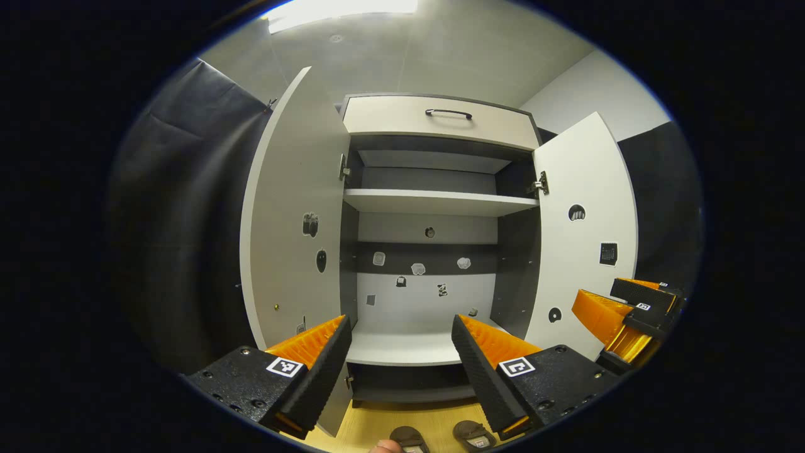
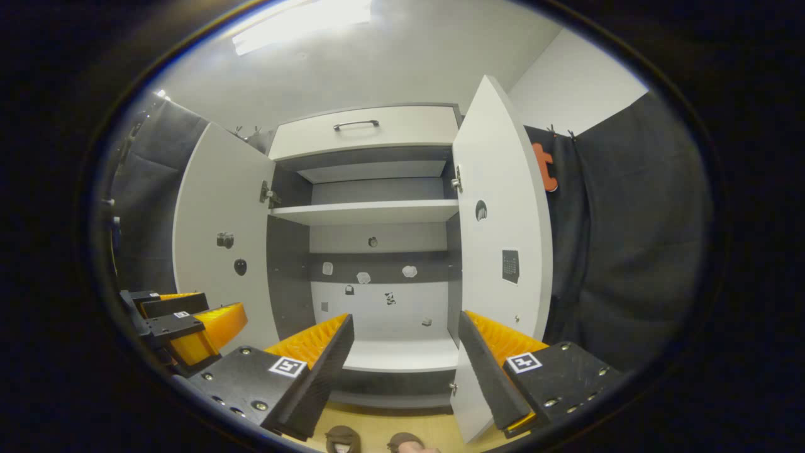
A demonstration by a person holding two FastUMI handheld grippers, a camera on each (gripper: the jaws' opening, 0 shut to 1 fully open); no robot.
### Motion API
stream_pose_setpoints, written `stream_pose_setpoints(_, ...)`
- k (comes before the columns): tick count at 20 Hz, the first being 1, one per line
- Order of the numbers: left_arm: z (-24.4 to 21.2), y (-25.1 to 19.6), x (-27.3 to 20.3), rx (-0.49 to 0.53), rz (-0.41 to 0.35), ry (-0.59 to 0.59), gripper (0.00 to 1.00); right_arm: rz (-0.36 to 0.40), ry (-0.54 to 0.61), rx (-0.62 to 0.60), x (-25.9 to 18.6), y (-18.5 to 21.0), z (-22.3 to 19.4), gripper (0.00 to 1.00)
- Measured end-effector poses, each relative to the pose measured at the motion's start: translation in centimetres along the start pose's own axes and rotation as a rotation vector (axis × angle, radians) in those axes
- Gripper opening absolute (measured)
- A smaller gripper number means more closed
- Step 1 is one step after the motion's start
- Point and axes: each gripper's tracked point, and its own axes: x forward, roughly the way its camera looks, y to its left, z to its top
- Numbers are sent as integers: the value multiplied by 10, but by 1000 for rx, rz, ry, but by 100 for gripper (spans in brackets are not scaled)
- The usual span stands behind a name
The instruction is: Grab one shoe with the right hand and put it into the shoe cabinet, grab the other shoe with the left hand and put it into the shoe cabinet; then close the right door with the right hand and the left door with the left hand.
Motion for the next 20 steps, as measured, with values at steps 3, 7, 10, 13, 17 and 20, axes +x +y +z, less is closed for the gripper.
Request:
stream_pose_setpoints(3,0,5,-2,4,8,1,97,17,42,3,3,5,-23,99)
stream_pose_setpoints(7,0,18,-6,11,36,0,97,29,221,3,8,10,-114,100)
stream_pose_setpoints(10,0,29,-9,16,63,4,97,46,362,-11,5,15,-194,100)
stream_pose_setpoints(13,0,43,-12,20,95,4,95,62,532,-35,-6,17,-283,100)
stream_pose_setpoints(17,-2,59,-15,30,136,13,97,67,768,-73,-33,11,-397,93)
stream_pose_setpoints(20,-4,70,-17,36,165,21,97,90,917,-86,-57,10,-461,80)
